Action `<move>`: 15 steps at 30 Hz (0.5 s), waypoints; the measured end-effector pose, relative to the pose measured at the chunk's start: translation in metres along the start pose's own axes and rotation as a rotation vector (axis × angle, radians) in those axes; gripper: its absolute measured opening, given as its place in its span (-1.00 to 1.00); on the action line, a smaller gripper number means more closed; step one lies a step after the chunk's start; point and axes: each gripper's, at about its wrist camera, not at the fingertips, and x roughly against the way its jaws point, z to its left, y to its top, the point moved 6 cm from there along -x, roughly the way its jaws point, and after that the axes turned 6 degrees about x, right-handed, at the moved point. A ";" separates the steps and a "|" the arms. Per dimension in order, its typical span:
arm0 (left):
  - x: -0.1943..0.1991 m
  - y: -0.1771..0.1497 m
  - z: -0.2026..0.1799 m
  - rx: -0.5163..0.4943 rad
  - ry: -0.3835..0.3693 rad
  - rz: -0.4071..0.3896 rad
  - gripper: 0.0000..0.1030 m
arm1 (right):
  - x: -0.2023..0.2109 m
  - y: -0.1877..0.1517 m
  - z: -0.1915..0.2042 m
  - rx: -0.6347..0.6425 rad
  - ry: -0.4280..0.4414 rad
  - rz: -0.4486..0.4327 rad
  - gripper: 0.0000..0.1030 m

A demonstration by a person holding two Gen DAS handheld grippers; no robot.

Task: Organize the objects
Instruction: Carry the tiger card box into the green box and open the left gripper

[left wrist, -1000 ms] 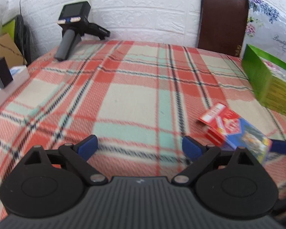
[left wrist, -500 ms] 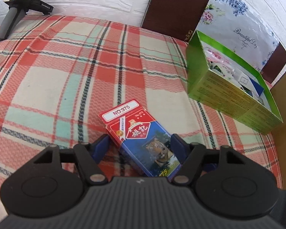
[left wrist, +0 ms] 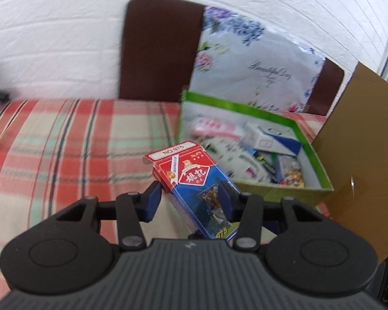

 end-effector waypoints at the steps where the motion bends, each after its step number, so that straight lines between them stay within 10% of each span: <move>1: -0.006 0.006 -0.007 -0.013 -0.009 0.000 -0.02 | -0.001 0.003 -0.008 -0.010 -0.019 -0.006 0.17; 15: -0.089 0.028 -0.098 -0.232 -0.078 0.029 0.01 | -0.031 -0.019 -0.112 -0.107 -0.284 0.026 0.19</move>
